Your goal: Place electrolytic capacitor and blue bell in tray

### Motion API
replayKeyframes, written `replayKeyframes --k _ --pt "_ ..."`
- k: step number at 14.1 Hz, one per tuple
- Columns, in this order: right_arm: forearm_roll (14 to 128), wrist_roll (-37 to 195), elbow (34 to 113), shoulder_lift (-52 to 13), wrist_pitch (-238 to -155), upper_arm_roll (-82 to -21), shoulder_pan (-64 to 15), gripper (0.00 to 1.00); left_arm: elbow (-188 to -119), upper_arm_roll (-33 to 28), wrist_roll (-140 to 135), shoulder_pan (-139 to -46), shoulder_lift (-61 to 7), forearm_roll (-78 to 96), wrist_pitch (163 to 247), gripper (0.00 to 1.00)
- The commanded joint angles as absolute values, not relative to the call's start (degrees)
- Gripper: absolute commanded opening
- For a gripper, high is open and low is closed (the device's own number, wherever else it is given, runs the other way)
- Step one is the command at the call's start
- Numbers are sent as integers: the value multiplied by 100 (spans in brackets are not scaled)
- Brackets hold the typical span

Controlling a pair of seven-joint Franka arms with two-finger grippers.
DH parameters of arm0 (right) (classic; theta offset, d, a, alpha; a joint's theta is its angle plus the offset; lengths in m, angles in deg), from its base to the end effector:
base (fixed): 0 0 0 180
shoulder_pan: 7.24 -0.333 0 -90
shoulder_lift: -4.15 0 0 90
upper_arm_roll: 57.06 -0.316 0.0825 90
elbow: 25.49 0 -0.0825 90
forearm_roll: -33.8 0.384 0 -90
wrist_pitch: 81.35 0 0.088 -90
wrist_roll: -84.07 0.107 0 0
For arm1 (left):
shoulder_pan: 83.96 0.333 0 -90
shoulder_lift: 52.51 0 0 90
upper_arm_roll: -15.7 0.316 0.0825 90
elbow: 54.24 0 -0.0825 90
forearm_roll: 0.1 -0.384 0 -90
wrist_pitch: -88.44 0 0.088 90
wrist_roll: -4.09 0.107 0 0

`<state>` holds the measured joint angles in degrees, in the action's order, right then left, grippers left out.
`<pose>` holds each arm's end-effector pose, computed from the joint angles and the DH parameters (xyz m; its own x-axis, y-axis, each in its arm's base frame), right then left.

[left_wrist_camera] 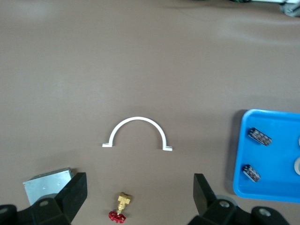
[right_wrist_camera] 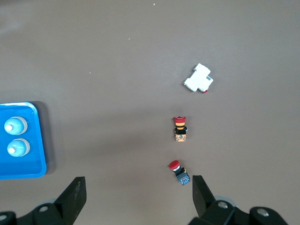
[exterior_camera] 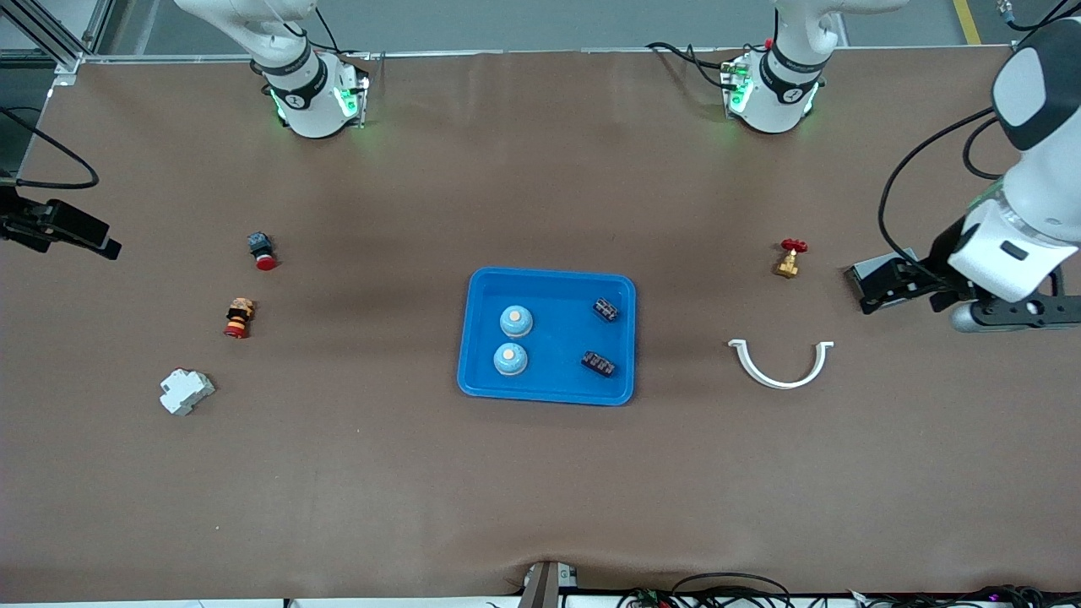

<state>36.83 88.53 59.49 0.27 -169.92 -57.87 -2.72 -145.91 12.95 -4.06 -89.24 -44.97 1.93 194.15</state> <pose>0.5726 -0.0316 0.6255 0.9900 -0.1407 -0.0092 -0.1410 -0.9886 -0.0533 0.6088 -0.0870 0.5592 0.9943 0.0135 0.1061 0.0075 -0.9984 0.0569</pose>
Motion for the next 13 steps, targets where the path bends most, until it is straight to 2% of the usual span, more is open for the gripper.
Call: replayKeyframes --k 1,8,13 --pt "3776 8935 6293 327 -17108 -5820 -250 100 -14538 983 -356 -8748 -4530 201 19312 100" --pt "3320 8847 6275 309 -17091 -5995 -267 100 -14608 911 -382 -8633 -4819 201 18926 100" --pt "3292 8864 6275 309 -17091 -6048 -259 100 -14976 911 -382 -8633 -5074 70 19021 100"
